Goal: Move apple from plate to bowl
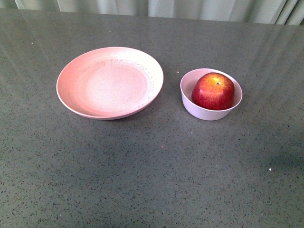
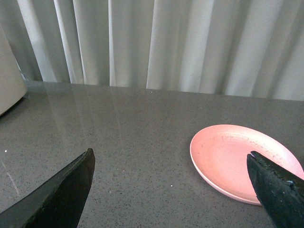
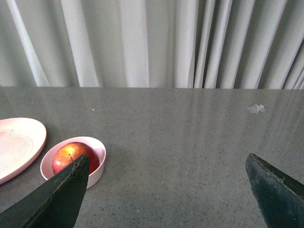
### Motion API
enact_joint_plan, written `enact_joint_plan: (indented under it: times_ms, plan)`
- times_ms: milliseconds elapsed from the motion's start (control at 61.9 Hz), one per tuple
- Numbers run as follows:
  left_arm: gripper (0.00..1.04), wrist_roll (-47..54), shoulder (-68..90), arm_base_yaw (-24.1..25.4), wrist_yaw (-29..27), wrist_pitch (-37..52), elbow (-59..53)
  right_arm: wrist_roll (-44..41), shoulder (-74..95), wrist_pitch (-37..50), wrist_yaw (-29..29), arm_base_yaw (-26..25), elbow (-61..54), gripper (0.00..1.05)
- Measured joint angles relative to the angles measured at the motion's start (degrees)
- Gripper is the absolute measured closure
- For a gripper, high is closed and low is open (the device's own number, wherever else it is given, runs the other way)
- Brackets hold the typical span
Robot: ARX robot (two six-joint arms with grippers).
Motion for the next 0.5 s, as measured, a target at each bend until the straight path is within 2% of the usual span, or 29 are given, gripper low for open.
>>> enact_joint_plan:
  times_ms: [501]
  plan:
    - [0.09, 0.0, 0.0, 0.0, 0.0, 0.0, 0.0, -0.02, 0.0, 0.0, 0.0, 0.0, 0.0, 0.09]
